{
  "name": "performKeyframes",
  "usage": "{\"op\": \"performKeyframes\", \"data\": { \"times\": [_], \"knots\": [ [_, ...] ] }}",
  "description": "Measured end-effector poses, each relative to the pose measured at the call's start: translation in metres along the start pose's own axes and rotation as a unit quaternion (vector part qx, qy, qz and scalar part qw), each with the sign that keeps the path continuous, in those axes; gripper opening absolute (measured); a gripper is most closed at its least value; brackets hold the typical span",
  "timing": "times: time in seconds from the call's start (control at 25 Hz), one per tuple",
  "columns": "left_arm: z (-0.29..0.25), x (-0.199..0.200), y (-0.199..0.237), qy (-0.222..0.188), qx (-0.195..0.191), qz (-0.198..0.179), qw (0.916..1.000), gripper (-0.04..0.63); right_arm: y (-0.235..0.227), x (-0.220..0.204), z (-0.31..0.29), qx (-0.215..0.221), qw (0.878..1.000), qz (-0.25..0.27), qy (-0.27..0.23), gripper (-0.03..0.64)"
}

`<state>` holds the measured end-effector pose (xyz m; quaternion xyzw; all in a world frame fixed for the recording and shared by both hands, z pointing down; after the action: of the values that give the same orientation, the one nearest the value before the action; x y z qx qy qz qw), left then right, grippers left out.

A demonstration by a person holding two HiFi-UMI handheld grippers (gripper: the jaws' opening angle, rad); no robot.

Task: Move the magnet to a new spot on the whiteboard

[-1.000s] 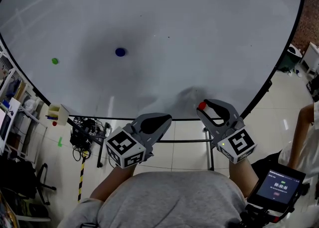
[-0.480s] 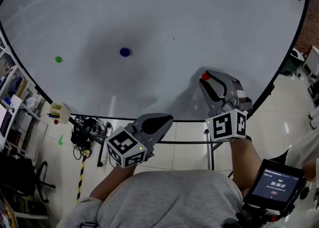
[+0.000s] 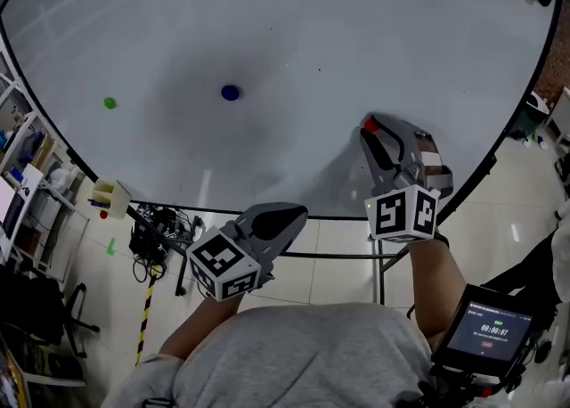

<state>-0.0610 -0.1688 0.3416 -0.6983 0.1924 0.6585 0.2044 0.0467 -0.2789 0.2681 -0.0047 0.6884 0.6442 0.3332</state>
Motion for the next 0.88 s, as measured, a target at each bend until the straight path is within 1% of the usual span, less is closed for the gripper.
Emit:
{"op": "performKeyframes", "data": {
  "times": [0.28, 0.44, 0.52, 0.56, 0.64, 0.72, 0.76, 0.8, 0.88],
  "knots": [
    [0.005, 0.001, 0.000, -0.002, 0.007, 0.001, 1.0000, -0.025, 0.002, -0.003, -0.003, -0.025, 0.999, 0.040, 0.016, 0.117],
    [0.004, 0.002, 0.000, -0.003, 0.007, 0.002, 1.0000, -0.025, 0.002, -0.001, -0.004, -0.017, 0.999, 0.031, 0.011, 0.121],
    [0.004, 0.002, 0.001, -0.003, 0.005, 0.001, 1.0000, -0.025, 0.003, 0.001, -0.003, -0.004, 1.000, 0.012, 0.004, 0.139],
    [0.003, 0.002, 0.001, -0.003, 0.004, 0.002, 1.0000, -0.025, 0.004, 0.001, -0.001, 0.004, 1.000, -0.005, -0.001, 0.160],
    [0.002, 0.000, 0.000, -0.003, 0.003, 0.002, 1.0000, -0.025, 0.006, 0.001, 0.007, 0.021, 0.998, -0.051, -0.015, 0.169],
    [0.001, -0.001, 0.001, -0.003, 0.001, 0.003, 1.0000, -0.025, 0.010, 0.002, 0.017, 0.050, 0.991, -0.117, -0.036, 0.167],
    [0.000, -0.002, 0.002, -0.004, 0.000, 0.003, 1.0000, -0.025, 0.013, 0.004, 0.022, 0.068, 0.984, -0.155, -0.050, 0.163],
    [0.000, -0.002, 0.003, -0.004, -0.001, 0.003, 1.0000, -0.025, 0.017, 0.006, 0.029, 0.087, 0.974, -0.196, -0.066, 0.150],
    [-0.002, -0.003, 0.005, -0.005, -0.004, 0.005, 1.0000, -0.025, 0.025, 0.009, 0.043, 0.117, 0.951, -0.270, -0.094, 0.117]
  ]
}}
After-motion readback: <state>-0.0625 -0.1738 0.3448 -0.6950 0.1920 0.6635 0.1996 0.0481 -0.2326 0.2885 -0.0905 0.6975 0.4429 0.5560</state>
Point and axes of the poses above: the fingertips, and each gripper's own axes: z backward along the fingers, y to its left, x out of its top, the point moved 2 cm from there along z, backward along the fingers, and after that the axes turned 1 degree about -z, right-handed, at the moved point
